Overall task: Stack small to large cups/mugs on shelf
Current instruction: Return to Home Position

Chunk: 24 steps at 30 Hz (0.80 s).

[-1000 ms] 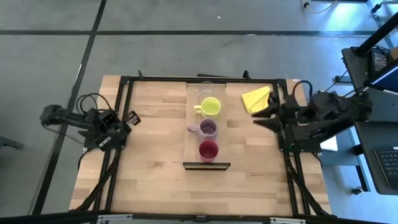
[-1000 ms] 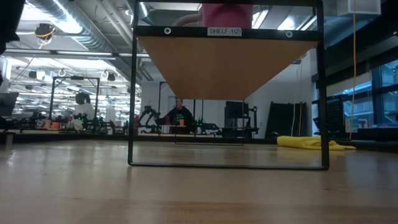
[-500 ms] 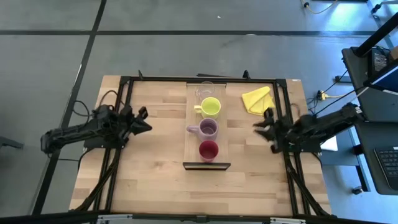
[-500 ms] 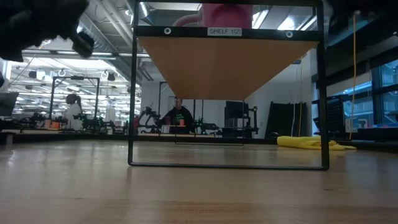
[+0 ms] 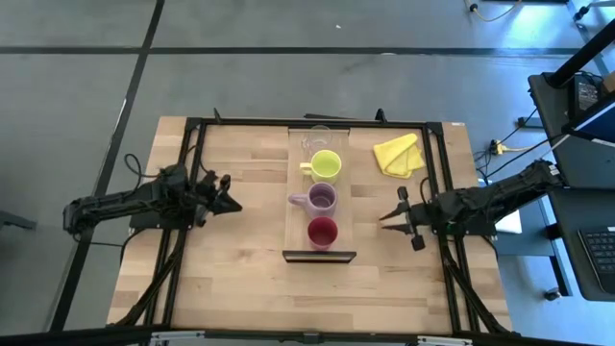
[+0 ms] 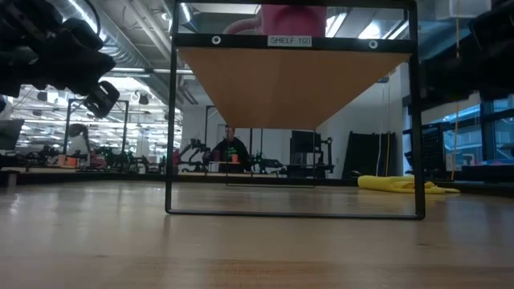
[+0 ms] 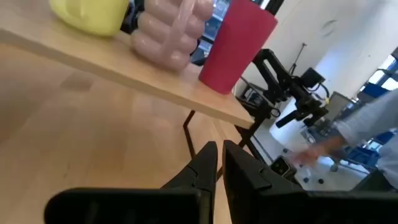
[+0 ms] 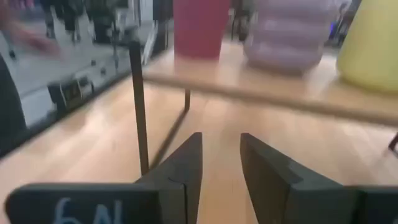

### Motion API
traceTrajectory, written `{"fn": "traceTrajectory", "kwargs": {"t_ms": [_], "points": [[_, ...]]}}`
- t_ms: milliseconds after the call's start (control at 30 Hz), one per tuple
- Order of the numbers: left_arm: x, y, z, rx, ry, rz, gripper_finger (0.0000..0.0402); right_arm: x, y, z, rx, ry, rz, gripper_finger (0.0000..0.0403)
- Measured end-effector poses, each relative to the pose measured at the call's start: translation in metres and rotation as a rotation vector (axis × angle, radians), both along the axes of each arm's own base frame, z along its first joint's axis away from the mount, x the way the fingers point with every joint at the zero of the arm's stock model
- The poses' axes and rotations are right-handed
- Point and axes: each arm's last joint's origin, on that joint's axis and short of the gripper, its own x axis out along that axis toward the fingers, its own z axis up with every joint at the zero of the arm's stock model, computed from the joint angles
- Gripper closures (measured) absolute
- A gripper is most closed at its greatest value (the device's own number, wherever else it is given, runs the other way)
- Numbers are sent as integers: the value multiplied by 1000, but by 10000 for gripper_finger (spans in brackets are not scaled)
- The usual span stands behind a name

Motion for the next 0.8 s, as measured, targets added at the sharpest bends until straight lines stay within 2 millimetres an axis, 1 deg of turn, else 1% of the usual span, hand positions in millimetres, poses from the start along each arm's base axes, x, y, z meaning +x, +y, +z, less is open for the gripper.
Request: {"fn": "traceTrajectory", "kwargs": {"t_ms": [200, 800], "points": [[0, -1, 1, -10, -2, -11, 382, -3, -1, -16, -53, 160, 2, 293], [0, -1, 1, -9, -1, 7, 382, -3, -1, -16, -53, 160, 2, 293]]}}
